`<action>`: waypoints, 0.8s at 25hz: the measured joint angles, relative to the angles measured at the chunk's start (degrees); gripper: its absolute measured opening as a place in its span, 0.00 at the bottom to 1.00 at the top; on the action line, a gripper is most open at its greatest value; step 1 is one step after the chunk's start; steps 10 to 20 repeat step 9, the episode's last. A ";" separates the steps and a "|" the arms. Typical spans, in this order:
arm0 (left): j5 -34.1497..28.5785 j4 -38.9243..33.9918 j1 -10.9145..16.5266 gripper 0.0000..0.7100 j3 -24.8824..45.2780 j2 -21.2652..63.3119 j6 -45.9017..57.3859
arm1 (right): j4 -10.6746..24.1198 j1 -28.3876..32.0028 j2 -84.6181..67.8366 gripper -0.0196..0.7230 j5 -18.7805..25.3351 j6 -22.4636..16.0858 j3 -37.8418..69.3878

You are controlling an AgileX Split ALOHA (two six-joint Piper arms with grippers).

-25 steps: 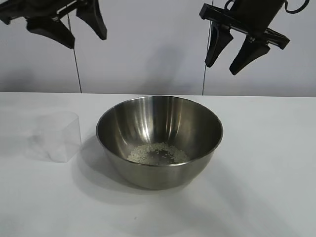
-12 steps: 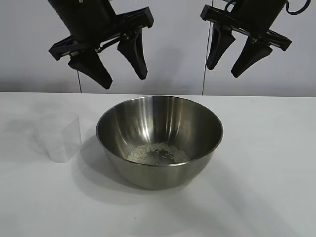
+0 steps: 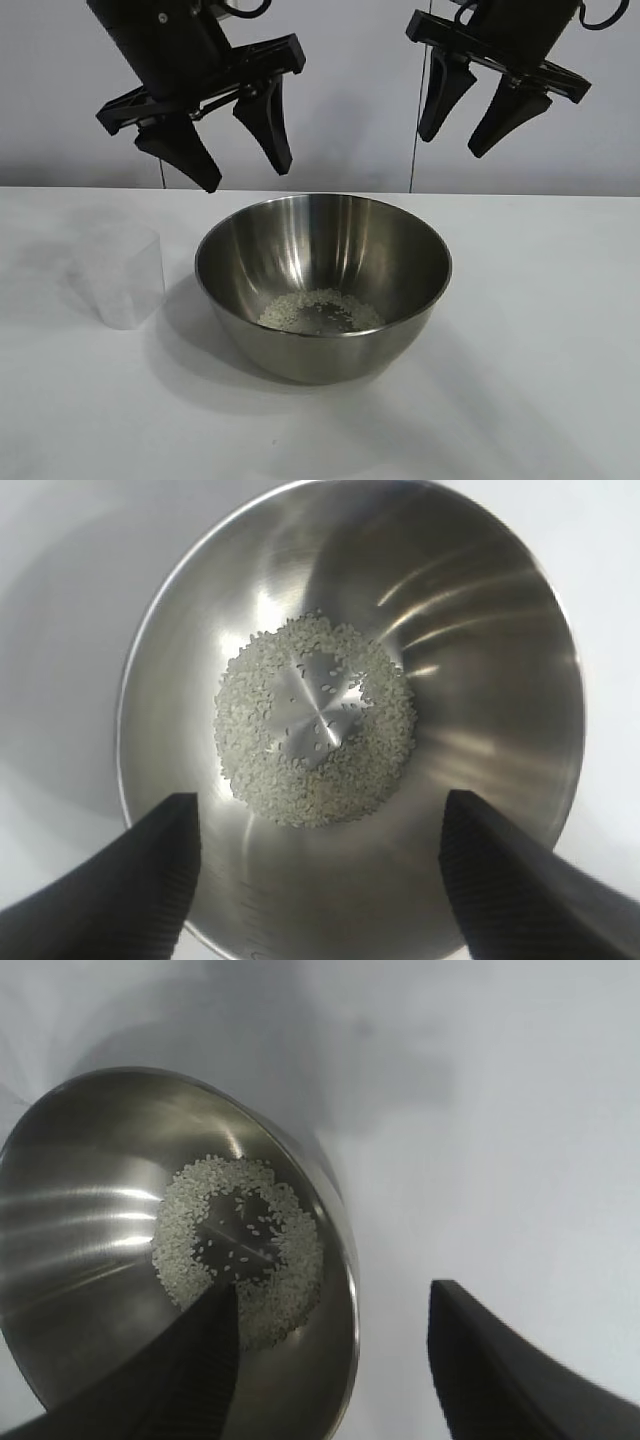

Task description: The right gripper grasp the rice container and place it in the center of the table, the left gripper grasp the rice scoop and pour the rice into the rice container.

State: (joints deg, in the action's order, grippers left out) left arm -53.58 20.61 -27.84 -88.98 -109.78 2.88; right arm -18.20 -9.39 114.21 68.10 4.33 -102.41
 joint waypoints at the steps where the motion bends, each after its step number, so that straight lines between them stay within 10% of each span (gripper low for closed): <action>1: -0.05 0.00 0.00 0.70 0.00 -0.07 0.00 | 0.00 0.00 0.00 0.55 -0.27 0.00 0.00; 9: 0.95 0.00 0.00 0.70 0.00 -0.07 0.00 | 0.00 0.00 0.00 0.55 -8.67 0.00 0.00; 20: 0.95 0.00 0.00 0.70 0.00 -0.07 0.00 | 0.00 0.00 0.00 0.55 -8.67 0.00 0.00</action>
